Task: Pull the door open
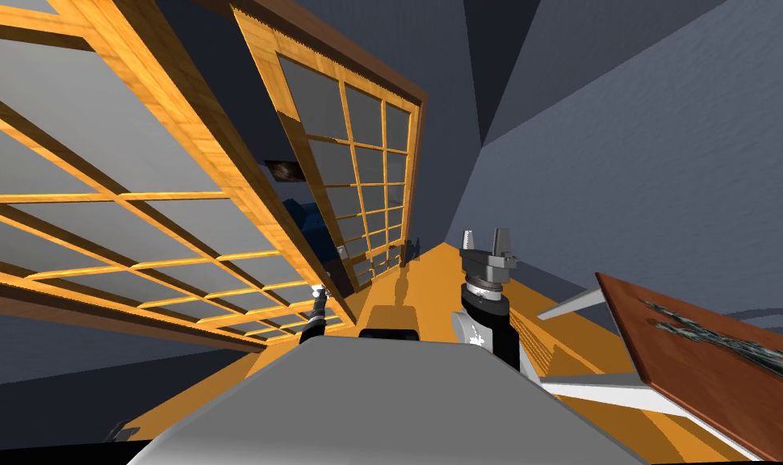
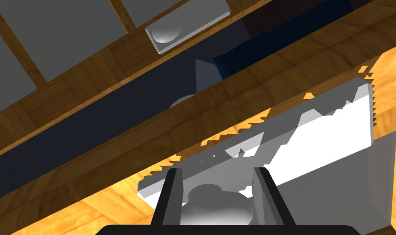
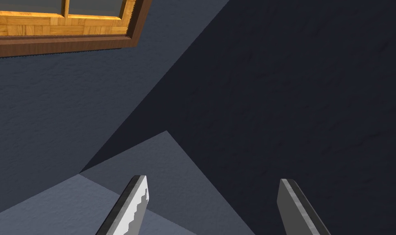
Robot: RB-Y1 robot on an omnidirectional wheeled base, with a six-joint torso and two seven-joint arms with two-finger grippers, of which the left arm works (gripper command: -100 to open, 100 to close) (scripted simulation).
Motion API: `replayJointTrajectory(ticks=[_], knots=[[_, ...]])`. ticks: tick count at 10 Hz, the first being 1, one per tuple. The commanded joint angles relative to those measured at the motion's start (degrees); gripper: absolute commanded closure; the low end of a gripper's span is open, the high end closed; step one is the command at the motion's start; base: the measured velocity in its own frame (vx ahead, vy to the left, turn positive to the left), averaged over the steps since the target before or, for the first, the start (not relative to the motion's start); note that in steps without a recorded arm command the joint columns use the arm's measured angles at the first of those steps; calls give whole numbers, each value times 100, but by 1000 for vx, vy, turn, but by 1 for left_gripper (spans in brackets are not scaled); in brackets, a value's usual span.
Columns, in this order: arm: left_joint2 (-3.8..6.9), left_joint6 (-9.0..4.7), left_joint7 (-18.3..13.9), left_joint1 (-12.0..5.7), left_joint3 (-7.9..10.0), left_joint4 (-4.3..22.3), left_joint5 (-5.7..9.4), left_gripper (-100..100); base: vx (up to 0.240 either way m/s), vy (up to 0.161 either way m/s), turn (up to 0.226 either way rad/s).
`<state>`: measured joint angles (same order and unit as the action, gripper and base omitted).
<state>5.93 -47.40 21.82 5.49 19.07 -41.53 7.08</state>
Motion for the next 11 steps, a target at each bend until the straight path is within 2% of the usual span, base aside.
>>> replayJointTrajectory(ticks=[1,2,3,4,5,6,7,9,11], knots=[[128,19,-214,16,90,10,104,100,-64,21,-50],[148,13,-417,2,27,11,176,100,-58,10,-68],[148,13,-452,2,27,11,176,100,-39,13,-40],[170,7,-677,-12,-40,12,252,100,-31,18,-50],[170,7,-690,-12,-40,12,252,100,-37,21,-45],[192,1,-913,-26,-107,13,329,100,-34,5,-94],[192,1,-929,-26,-107,50,329,100,-36,-1,-57],[235,-11,-1341,-54,-242,16,482,100,-50,23,-70],[235,-11,-1407,-54,-242,16,482,100,-36,24,-34]])
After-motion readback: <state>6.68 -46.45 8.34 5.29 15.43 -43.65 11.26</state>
